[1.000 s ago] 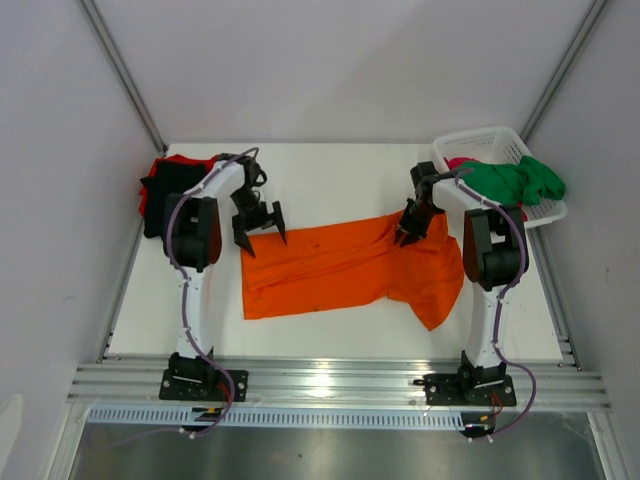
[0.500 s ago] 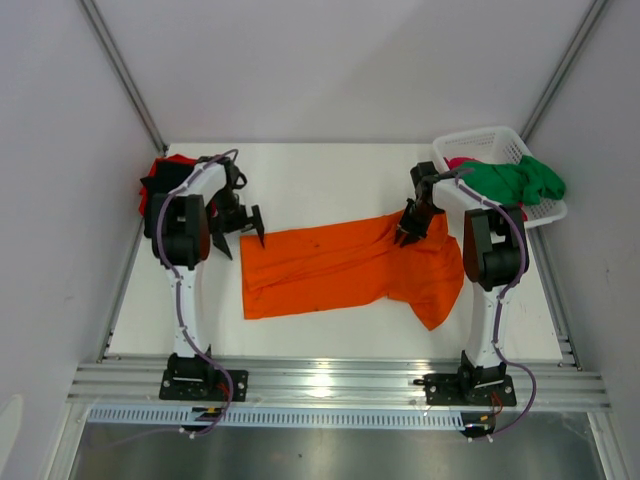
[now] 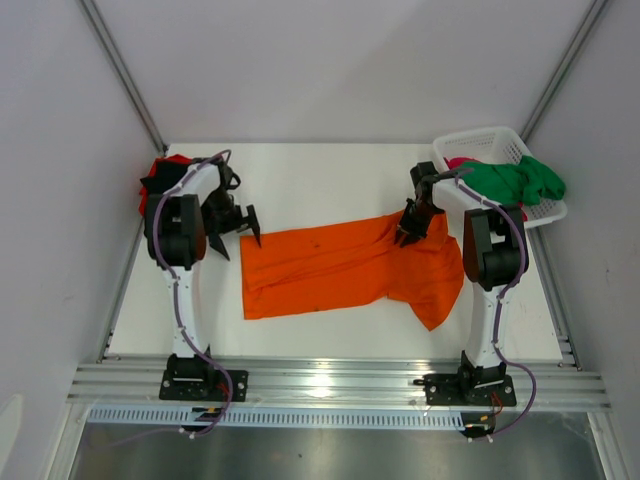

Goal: Fold and stack the t-shirts
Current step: Fold the flattened tshirt in 1/3 of the way

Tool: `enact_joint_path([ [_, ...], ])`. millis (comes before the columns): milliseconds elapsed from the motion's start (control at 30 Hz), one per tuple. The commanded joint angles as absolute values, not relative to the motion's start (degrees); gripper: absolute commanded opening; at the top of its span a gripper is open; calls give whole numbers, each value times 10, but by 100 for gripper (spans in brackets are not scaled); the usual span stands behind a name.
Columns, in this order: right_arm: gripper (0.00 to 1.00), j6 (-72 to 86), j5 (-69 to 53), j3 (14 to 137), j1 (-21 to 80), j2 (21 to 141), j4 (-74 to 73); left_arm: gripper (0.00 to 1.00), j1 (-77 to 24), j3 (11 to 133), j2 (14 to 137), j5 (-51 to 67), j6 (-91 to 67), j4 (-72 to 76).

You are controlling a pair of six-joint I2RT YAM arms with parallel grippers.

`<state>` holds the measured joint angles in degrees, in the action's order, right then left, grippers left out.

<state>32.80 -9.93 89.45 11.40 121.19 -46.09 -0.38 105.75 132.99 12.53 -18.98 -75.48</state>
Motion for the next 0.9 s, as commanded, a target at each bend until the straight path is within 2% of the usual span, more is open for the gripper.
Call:
enact_joint_path([
  [0, 25, 323, -61, 892, 112, 1242, -449, 98, -2, 1071, 1282, 145, -186, -739],
  [333, 25, 327, -66, 893, 112, 1245, -446, 98, -2, 1092, 1260, 141, -185, -759],
  [467, 25, 328, -75, 895, 112, 1252, -443, 98, -10, 1097, 1261, 197, -178, -751],
  [867, 25, 326, -77, 898, 113, 1256, -442, 98, -61, 1099, 1283, 242, -171, -728],
])
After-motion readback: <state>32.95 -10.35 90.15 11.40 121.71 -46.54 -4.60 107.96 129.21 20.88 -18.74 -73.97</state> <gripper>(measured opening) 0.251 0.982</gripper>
